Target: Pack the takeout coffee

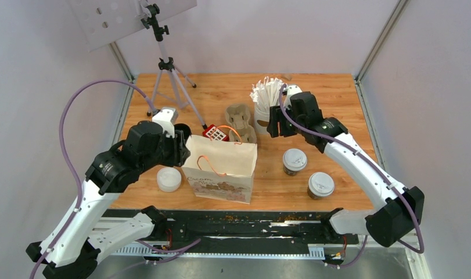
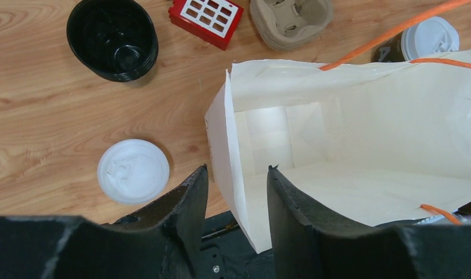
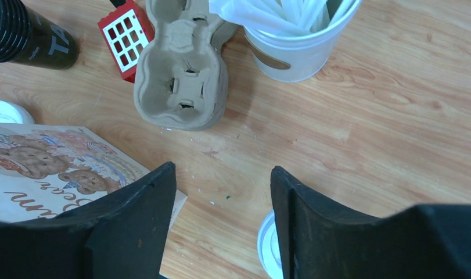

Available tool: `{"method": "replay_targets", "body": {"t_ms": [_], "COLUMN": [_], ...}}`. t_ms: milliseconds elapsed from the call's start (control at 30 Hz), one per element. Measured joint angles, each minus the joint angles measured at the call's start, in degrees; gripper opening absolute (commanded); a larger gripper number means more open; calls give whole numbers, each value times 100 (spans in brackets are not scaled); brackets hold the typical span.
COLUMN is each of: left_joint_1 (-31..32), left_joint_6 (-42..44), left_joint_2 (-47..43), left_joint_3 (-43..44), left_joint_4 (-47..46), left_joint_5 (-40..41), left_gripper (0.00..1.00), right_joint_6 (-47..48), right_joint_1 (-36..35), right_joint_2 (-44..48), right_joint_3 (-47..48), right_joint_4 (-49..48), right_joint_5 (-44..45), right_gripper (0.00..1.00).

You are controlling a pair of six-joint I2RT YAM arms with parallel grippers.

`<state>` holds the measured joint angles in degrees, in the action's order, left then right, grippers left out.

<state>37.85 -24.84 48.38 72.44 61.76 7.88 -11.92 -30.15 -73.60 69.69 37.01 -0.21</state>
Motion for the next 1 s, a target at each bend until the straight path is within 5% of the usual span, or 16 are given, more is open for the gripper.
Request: {"method": "replay_targets", "body": {"t_ms": [267,433,900,1000], "left_joint_1": [0,0,0,0], "left_joint_6": [-39,-83,76,179], "left_joint_2": [114,109,459,791], "left_joint_3": [144,424,323,323], "left_joint_4": [63,26,-199,-221], "left_joint_5": [249,472,94,-13], "left_gripper": [81,83,68,46], "right_joint_6": [-28,48,153,153], "right_joint_1": [-39,-350,-682,-706], "right_joint_2": [-713,-1486,-2887,-3095], "right_joint_3": [0,369,1475,1604], "right_joint_4": [-540,-706,-920,-914], "right_joint_5": [-256,-219,186,223], "right_gripper": [48,51,49,49]}}
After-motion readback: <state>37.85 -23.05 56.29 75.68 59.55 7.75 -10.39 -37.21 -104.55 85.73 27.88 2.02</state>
